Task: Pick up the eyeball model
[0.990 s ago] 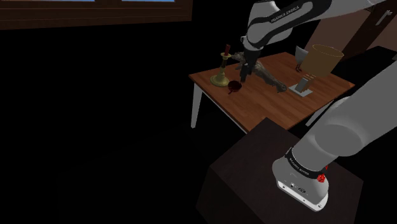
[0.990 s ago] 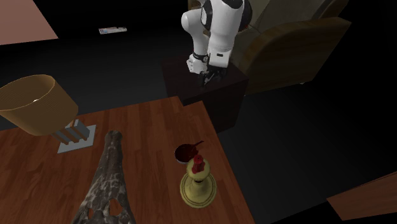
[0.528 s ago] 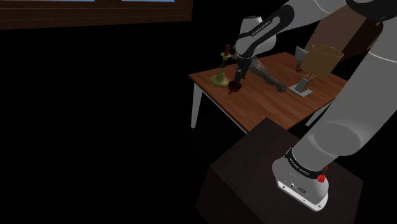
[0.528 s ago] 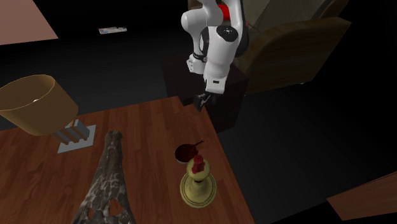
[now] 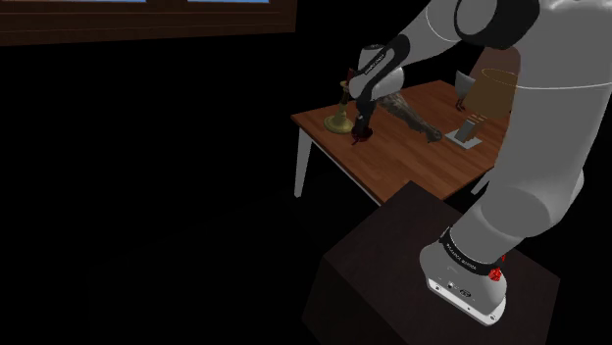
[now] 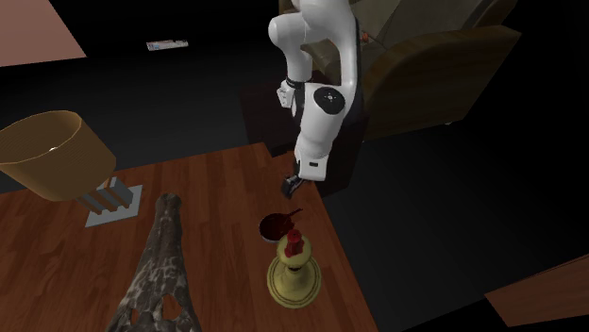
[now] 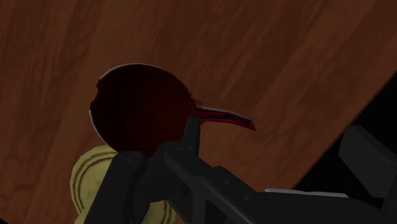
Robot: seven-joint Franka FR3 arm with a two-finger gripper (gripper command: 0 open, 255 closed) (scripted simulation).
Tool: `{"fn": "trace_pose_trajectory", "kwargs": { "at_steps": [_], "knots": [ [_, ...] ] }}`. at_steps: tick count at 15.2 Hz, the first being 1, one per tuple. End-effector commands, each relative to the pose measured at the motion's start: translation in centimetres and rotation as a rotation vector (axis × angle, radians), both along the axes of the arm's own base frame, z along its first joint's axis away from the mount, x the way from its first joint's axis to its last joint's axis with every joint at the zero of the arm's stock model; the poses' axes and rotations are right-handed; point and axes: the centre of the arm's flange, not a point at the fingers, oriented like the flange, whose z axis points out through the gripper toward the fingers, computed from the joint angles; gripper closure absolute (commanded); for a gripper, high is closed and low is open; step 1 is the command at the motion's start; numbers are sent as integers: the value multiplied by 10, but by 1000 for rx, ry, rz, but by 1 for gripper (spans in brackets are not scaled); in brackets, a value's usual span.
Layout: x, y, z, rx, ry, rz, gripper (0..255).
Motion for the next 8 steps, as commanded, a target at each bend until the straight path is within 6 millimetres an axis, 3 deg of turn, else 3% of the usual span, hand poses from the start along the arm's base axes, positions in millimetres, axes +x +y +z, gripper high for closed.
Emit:
{"fn": "trace_pose_trajectory", "kwargs": {
  "at_steps": [1, 3, 8],
  "knots": [
    [15, -11, -19, -8, 2, 14, 0],
    [30, -23, -37, -16, 4, 27, 0],
    [31, -24, -60, -16, 5, 27, 0]
  ]
}}
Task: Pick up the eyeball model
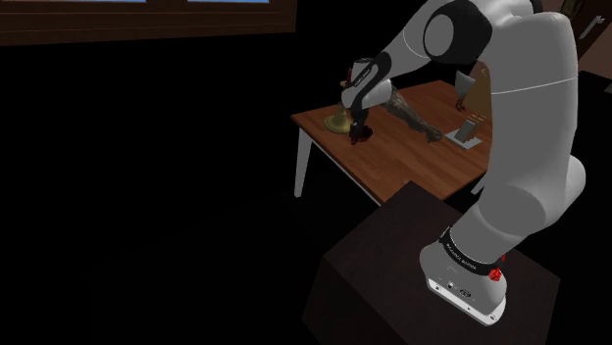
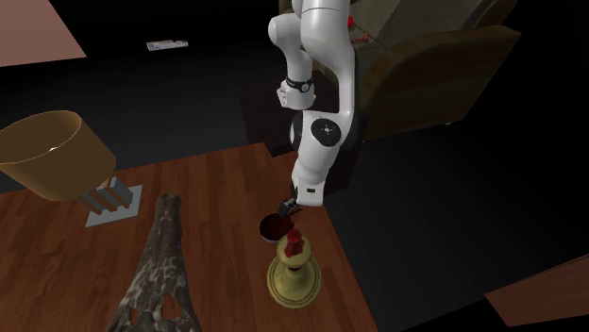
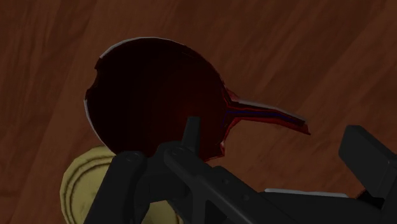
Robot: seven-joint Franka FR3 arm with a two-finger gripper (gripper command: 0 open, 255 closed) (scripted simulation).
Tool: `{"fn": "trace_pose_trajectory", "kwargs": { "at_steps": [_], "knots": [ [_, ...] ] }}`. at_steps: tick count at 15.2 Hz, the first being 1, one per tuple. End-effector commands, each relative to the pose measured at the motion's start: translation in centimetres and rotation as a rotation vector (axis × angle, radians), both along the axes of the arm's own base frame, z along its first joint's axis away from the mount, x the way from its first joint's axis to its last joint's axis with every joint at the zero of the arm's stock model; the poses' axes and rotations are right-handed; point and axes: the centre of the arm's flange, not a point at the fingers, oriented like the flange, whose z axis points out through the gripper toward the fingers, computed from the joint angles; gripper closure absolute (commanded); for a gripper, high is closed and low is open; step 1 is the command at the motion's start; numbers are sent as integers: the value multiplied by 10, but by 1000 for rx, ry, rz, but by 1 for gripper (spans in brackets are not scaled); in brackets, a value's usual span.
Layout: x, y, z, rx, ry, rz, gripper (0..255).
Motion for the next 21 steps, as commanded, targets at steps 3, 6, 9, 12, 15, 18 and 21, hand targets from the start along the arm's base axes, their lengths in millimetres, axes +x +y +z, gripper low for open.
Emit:
{"fn": "trace_pose_trajectory", "kwargs": {
  "at_steps": [3, 6, 9, 12, 15, 18, 21],
  "knots": [
    [-1, -1, -24, 0, 0, 0, 0],
    [-1, 0, -25, 0, 0, 0, 255],
    [-2, 0, -25, 0, 0, 0, 255],
    [-2, 0, -25, 0, 0, 0, 255],
    [-1, -1, -24, 0, 0, 0, 255],
    [-1, -1, -9, 0, 0, 0, 255],
    [-1, -1, 7, 0, 0, 0, 255]
  ]
}}
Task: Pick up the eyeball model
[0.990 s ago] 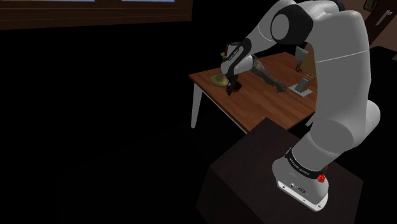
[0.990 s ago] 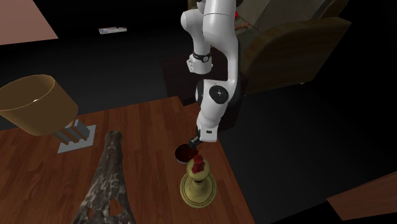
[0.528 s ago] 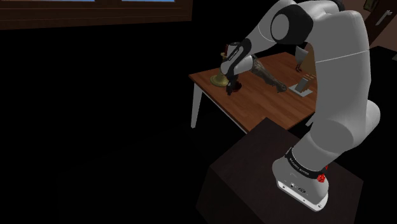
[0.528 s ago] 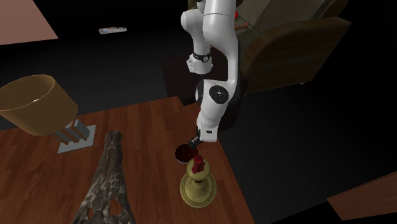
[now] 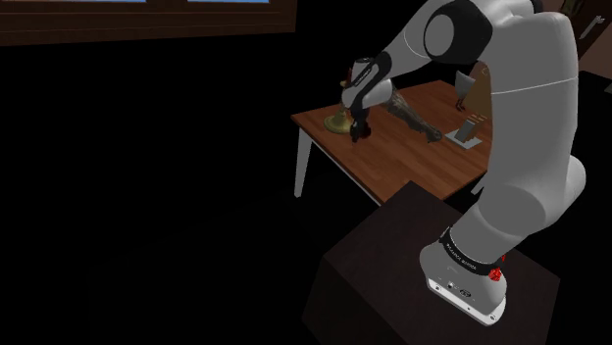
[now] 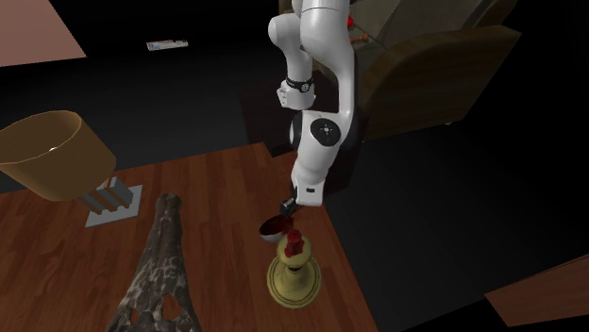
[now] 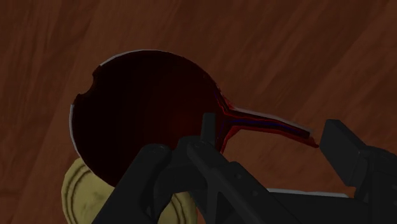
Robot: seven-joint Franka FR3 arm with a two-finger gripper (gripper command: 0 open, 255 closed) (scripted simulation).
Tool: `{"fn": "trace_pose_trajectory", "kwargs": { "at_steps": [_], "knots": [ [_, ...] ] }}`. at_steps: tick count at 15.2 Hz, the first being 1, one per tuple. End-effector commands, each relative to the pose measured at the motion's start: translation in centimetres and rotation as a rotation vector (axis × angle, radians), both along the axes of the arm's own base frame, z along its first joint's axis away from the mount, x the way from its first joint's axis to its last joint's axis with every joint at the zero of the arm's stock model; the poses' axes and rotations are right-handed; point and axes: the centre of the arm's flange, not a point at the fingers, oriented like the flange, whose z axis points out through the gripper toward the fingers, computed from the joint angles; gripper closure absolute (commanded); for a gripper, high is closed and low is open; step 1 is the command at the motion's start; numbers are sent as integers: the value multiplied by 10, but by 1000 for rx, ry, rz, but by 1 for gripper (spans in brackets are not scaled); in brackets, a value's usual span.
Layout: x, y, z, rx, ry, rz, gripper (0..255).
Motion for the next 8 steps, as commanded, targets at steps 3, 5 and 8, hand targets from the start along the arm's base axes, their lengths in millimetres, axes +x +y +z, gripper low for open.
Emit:
{"fn": "trace_pose_trajectory", "kwargs": {
  "at_steps": [3, 5, 8],
  "knots": [
    [0, 0, 22, 0, 0, 0, 255],
    [0, 0, 33, 0, 0, 0, 255],
    [0, 0, 48, 0, 0, 0, 255]
  ]
}}
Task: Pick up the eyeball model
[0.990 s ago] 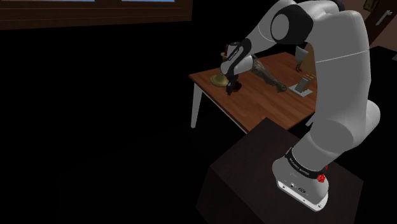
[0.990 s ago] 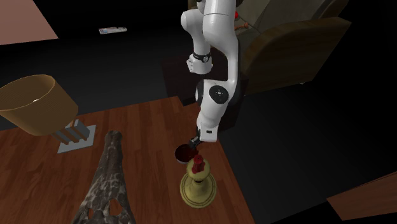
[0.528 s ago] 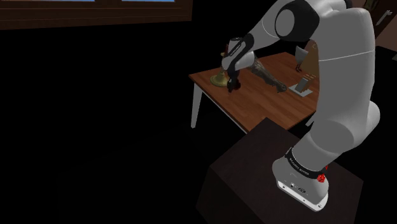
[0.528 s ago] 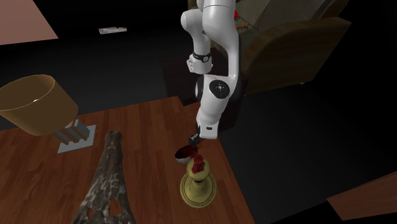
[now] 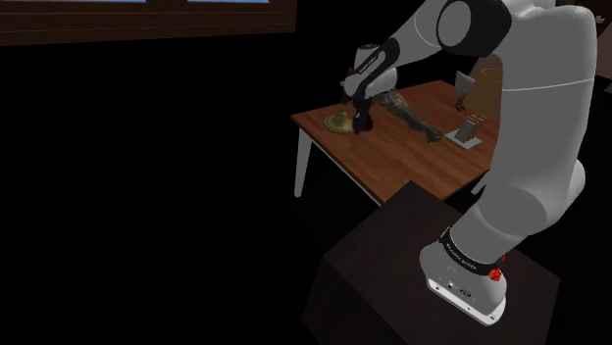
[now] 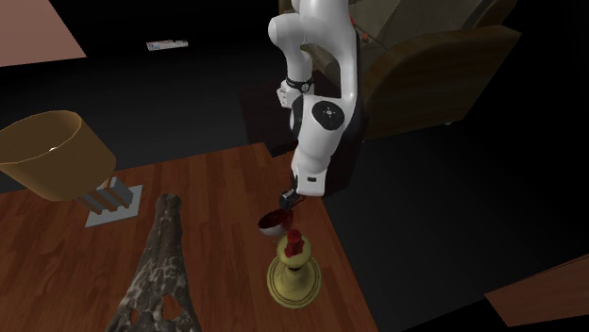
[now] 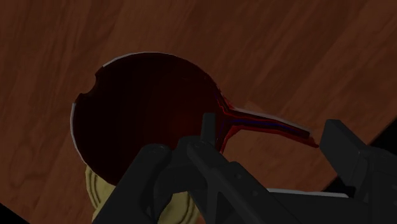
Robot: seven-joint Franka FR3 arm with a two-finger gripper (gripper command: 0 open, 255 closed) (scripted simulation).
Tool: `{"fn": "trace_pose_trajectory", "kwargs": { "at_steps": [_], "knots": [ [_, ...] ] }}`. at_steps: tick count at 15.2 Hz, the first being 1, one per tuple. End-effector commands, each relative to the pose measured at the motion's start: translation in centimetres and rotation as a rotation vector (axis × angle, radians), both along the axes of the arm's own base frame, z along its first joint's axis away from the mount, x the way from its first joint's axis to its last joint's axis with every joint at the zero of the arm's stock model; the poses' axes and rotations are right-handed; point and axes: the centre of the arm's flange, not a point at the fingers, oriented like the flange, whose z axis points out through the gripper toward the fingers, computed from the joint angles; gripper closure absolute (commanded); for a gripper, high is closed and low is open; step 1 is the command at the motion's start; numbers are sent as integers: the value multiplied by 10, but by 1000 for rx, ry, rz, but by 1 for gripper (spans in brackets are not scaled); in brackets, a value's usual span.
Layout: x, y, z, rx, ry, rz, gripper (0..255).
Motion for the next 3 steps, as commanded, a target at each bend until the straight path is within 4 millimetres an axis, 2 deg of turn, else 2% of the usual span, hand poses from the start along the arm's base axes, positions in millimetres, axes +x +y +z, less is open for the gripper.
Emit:
{"fn": "trace_pose_trajectory", "kwargs": {
  "at_steps": [1, 3],
  "knots": [
    [0, -1, 10, 0, 0, 0, 255],
    [0, -1, 11, 0, 0, 0, 255]
  ]
}}
